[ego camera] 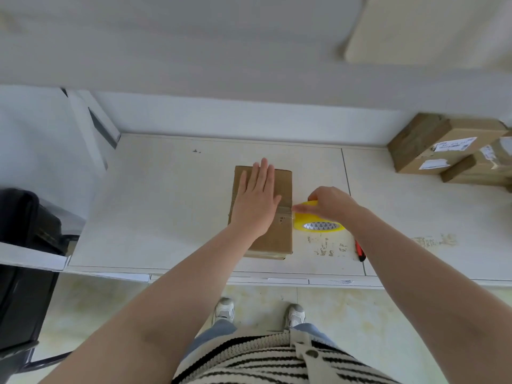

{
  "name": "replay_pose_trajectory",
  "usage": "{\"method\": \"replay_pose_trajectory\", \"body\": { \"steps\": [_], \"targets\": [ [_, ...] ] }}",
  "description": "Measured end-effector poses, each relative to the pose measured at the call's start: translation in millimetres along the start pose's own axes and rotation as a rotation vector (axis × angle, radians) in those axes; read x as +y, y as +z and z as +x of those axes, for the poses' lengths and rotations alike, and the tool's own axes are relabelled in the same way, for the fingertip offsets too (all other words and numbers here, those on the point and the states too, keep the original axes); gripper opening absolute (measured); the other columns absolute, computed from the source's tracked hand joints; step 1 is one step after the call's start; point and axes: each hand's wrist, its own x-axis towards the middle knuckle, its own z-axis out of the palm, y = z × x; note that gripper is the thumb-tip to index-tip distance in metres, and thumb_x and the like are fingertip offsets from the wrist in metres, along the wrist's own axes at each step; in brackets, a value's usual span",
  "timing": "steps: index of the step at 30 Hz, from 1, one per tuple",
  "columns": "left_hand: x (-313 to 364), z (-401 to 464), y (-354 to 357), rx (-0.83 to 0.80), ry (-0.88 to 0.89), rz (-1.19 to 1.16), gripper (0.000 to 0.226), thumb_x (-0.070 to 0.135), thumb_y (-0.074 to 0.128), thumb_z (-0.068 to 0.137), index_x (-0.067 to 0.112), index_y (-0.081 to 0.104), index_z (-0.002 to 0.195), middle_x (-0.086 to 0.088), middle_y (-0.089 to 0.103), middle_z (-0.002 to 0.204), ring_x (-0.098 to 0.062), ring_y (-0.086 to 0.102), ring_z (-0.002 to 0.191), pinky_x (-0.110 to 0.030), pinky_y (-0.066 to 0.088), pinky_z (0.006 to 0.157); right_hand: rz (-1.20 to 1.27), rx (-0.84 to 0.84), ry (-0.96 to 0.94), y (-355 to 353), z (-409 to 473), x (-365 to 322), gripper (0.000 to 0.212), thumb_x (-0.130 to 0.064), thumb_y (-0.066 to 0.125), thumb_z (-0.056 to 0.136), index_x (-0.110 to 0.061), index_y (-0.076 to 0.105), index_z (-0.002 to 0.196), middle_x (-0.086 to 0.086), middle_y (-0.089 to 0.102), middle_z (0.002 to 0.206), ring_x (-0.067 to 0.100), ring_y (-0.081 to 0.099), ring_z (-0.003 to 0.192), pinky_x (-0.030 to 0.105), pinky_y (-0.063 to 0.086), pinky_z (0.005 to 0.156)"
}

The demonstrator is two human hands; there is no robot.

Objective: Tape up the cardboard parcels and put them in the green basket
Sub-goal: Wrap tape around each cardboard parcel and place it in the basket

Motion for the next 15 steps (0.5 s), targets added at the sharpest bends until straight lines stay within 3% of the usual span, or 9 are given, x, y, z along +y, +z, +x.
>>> {"method": "replay_pose_trajectory", "body": {
  "steps": [2,8,12,15],
  "targets": [
    [-5.2,-6.5,6.5,-0.083,-0.010,0.017,0.070,0.046,0.019,0.105,0.009,-0.011,0.156,-0.007,-0.017,0.165,-0.023,-0.015,0.152,-0.041,-0.007,0.123,-0.015,-0.003,-0.004,0.3,-0.2,-1.0,0.056,-0.079,0.057,0.075,-0.025,0.048,0.060,-0.004,0.051,0.062,0.014,0.050,0.060,0.029,0.035,0.057],
    [-23.7,-10.8,-1.0,-0.101,-0.025,-0.128,0.084,0.074,0.000,0.087,0.029,-0.018,0.155,-0.004,-0.027,0.162,-0.020,-0.023,0.149,-0.041,-0.013,0.122,0.152,0.010,-0.082,-3.3,-5.3,-5.6,0.057,-0.066,0.054,0.086,-0.014,0.052,0.063,-0.003,0.044,0.060,0.016,0.046,0.060,0.029,0.031,0.056],
    [-55.3,-16.7,-16.7,-0.146,-0.019,-0.420,0.090,0.078,0.010,0.081,0.032,-0.016,0.154,-0.001,-0.027,0.161,-0.015,-0.025,0.148,-0.040,-0.014,0.122,0.212,-0.003,-0.200,-22.2,-8.7,-24.7,0.039,-0.054,0.053,0.092,-0.019,0.065,0.079,-0.005,0.059,0.072,0.017,0.056,0.073,0.028,0.039,0.062],
    [-69.8,-12.5,-28.5,-0.244,-0.074,-0.514,0.094,0.078,0.014,0.080,0.029,-0.018,0.154,0.003,-0.028,0.161,-0.013,-0.024,0.148,-0.048,-0.011,0.121,0.133,0.008,-0.229,-34.5,-9.3,-47.9,0.045,-0.057,0.052,0.091,-0.016,0.069,0.087,0.000,0.065,0.081,0.019,0.059,0.077,0.031,0.042,0.066]
  ]
}}
